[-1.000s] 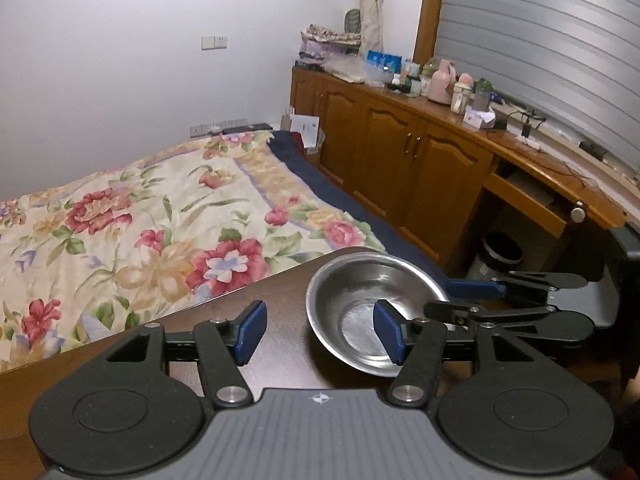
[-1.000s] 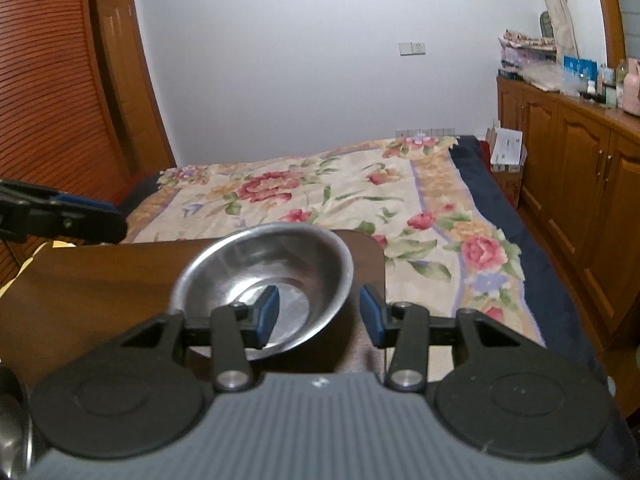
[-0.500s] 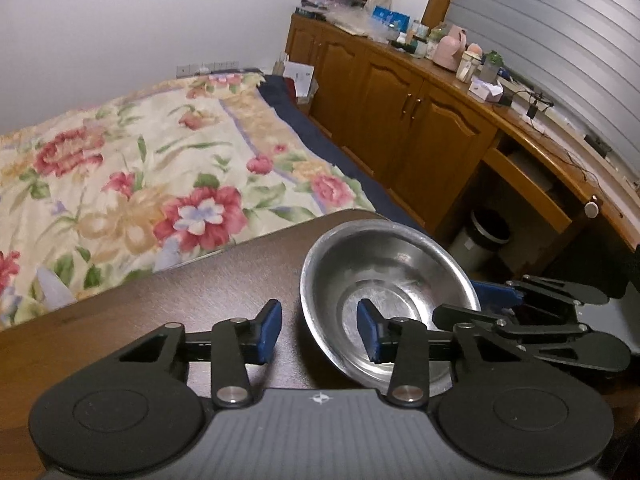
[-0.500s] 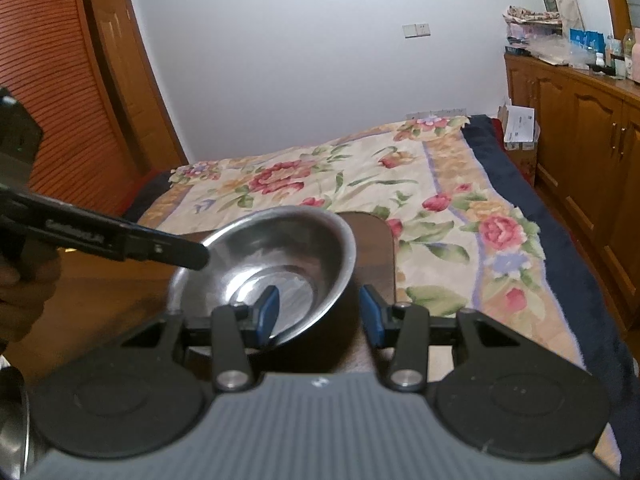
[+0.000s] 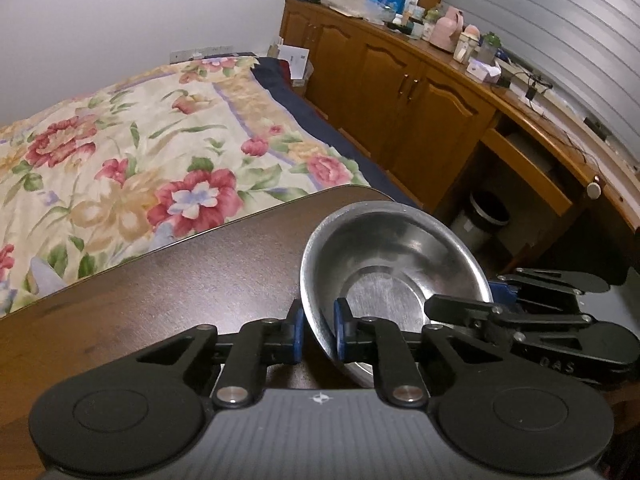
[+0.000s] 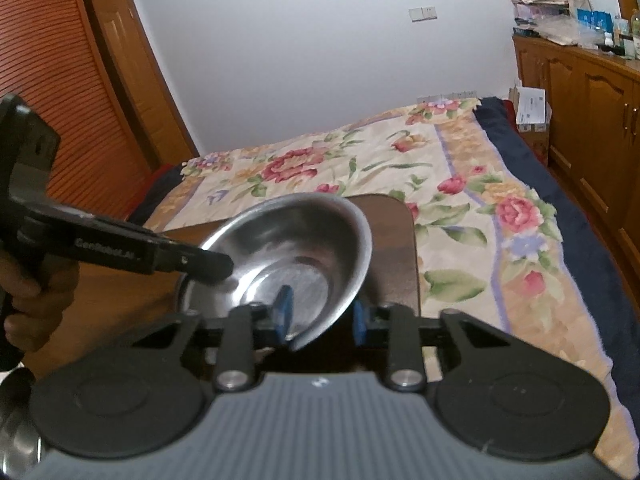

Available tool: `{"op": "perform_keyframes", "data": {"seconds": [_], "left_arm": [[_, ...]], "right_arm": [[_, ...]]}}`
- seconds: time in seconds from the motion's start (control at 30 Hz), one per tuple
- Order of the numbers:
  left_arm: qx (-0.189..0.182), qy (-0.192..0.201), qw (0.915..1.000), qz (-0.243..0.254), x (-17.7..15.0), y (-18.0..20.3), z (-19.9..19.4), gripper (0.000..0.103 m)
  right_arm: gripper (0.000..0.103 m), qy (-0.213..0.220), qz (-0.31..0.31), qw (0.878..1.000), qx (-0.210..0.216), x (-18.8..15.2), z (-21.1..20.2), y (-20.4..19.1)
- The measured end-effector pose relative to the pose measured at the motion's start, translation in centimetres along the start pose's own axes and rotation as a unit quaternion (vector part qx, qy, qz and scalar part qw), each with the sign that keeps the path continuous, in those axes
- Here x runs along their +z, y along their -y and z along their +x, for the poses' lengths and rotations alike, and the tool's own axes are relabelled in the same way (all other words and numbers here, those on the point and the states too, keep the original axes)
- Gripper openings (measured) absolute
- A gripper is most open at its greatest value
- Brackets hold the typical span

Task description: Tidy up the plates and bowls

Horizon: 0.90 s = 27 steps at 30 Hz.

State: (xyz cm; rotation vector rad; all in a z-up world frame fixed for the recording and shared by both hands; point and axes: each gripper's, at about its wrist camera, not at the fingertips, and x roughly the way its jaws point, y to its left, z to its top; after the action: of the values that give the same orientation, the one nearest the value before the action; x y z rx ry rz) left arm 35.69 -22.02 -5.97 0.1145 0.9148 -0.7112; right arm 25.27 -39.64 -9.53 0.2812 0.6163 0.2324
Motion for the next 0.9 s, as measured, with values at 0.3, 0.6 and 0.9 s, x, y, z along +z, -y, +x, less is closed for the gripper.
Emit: {"op": "perform_keyframes", "data": {"seconds": [0.3, 0.6, 0.9], "left_arm": [[0.002, 0.019, 0.9997, 0.013, 0.5, 1.0, -2.2, 0.015], [0.002, 0.042, 0.9989, 0.022, 0.5, 2.0, -5.2, 0.016], [-0.001, 0.066, 0.9973, 0.033, -0.2, 3.7, -8.6, 0.016]], "right_arm": [[0.024, 0.004, 0.011, 1.0, 0.0, 0.7, -1.4, -0.3], [0.024, 0.021, -0.004, 1.0, -0.001, 1.8, -3.8, -1.7], [0.023, 0.041, -0.007, 0.999, -0.005, 2.1, -6.2, -2.8]]}}
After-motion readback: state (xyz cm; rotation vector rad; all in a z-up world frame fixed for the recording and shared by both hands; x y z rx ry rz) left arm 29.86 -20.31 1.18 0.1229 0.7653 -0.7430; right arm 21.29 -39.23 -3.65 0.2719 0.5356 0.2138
